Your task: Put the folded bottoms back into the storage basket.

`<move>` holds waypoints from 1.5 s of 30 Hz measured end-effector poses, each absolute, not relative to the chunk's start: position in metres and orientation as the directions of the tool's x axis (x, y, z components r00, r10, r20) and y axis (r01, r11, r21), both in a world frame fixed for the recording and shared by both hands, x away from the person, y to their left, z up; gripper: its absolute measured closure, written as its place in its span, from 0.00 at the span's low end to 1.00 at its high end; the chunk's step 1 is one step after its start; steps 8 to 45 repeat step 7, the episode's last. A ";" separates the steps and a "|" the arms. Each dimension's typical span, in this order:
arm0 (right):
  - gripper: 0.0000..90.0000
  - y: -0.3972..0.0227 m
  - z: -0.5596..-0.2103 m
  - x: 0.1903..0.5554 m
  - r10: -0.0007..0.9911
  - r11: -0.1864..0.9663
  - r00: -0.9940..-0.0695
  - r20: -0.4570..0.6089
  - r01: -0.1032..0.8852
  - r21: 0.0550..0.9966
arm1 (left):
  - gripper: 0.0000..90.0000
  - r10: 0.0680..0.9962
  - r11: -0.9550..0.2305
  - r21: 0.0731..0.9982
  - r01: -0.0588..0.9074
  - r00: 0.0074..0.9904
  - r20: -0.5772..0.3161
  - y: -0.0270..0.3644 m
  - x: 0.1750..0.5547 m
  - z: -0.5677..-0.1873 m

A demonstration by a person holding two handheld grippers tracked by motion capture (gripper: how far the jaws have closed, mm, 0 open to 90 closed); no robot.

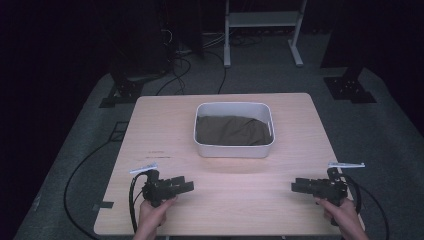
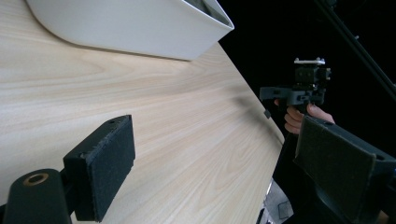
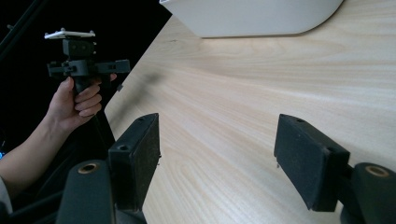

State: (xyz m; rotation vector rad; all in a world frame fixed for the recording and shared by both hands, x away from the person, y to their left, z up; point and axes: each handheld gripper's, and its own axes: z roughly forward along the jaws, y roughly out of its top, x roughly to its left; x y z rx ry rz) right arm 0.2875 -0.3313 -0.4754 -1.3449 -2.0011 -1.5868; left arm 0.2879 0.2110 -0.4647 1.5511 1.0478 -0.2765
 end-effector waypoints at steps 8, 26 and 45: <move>0.32 -0.329 -0.478 0.274 0.499 -0.035 -0.551 0.669 0.758 0.651 | 0.12 0.456 0.113 0.676 0.729 0.566 -0.687 0.213 0.276 -0.474; 0.32 -0.329 -0.478 0.274 0.499 -0.035 -0.551 0.669 0.758 0.651 | 0.12 0.456 0.113 0.676 0.729 0.566 -0.687 0.213 0.276 -0.474; 0.32 -0.329 -0.478 0.274 0.499 -0.035 -0.551 0.669 0.758 0.651 | 0.12 0.456 0.113 0.676 0.729 0.566 -0.687 0.213 0.276 -0.474</move>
